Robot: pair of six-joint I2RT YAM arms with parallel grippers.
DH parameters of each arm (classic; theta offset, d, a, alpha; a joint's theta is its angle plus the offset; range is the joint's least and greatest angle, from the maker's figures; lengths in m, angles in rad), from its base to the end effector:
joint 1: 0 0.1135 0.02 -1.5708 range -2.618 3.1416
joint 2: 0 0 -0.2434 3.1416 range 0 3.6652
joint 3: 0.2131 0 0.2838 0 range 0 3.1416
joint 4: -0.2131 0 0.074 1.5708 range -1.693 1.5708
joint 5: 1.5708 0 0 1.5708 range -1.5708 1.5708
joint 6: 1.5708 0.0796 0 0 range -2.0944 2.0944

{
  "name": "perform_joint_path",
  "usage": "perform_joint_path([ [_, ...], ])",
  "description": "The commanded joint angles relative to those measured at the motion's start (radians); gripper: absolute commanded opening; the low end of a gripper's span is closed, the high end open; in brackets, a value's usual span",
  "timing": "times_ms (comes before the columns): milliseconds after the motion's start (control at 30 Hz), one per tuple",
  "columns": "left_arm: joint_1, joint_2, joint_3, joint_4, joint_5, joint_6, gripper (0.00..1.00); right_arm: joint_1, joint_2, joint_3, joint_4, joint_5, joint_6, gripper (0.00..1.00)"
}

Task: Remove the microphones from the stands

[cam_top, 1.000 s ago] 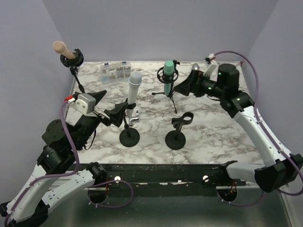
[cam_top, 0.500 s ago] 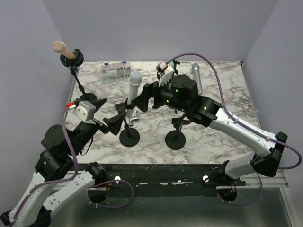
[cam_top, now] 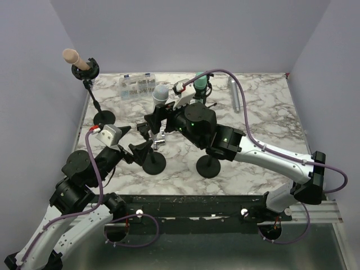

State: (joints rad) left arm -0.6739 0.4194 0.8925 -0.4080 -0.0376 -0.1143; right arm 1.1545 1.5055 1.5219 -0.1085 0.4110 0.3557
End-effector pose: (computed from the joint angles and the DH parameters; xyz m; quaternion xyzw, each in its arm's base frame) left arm 0.1351 -0.1040 0.4024 0.1756 0.6608 -0.2683 0.6786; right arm 0.2017 0.3775 0.4074 -0.1546 0.7199 0.3423 0.5837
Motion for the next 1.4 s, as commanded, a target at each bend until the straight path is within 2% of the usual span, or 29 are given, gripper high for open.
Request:
perform_joint_path([
  [0,0.006,-0.053,-0.063,-0.016,0.037,-0.057,0.99,0.02,0.043,0.042,0.052,0.146,-0.036,0.83],
  [167,0.007,-0.068,-0.068,-0.045,0.105,-0.042,0.99,0.029,0.069,0.044,0.078,0.184,-0.052,0.76],
  [333,0.006,-0.057,-0.055,-0.074,0.082,-0.029,0.99,0.035,0.08,0.039,0.095,0.193,-0.06,0.69],
  [433,0.009,-0.01,-0.004,-0.125,-0.003,-0.051,0.99,0.034,0.085,0.033,0.098,0.2,-0.061,0.65],
  [667,0.047,0.066,0.081,-0.084,0.025,-0.033,0.98,0.035,0.073,0.009,0.142,0.161,-0.045,0.44],
  [733,0.083,0.083,0.094,-0.062,0.037,-0.033,0.98,0.036,0.072,0.007,0.142,0.157,-0.046,0.37],
  [833,0.173,0.127,0.11,-0.04,0.162,-0.041,0.99,0.035,0.073,0.007,0.139,0.15,-0.049,0.26],
  [967,0.358,0.173,0.107,0.002,0.363,-0.072,0.99,0.035,0.07,0.01,0.133,0.135,-0.053,0.14],
  [1000,0.39,0.179,0.096,0.021,0.412,-0.078,0.99,0.035,0.07,0.01,0.132,0.131,-0.056,0.12],
  [1200,0.407,0.178,0.005,0.083,0.433,-0.064,0.99,0.036,0.068,0.009,0.133,0.128,-0.063,0.06],
  [1367,0.407,0.173,-0.072,0.118,0.393,-0.04,0.99,0.036,0.077,0.014,0.129,0.119,-0.068,0.05],
])
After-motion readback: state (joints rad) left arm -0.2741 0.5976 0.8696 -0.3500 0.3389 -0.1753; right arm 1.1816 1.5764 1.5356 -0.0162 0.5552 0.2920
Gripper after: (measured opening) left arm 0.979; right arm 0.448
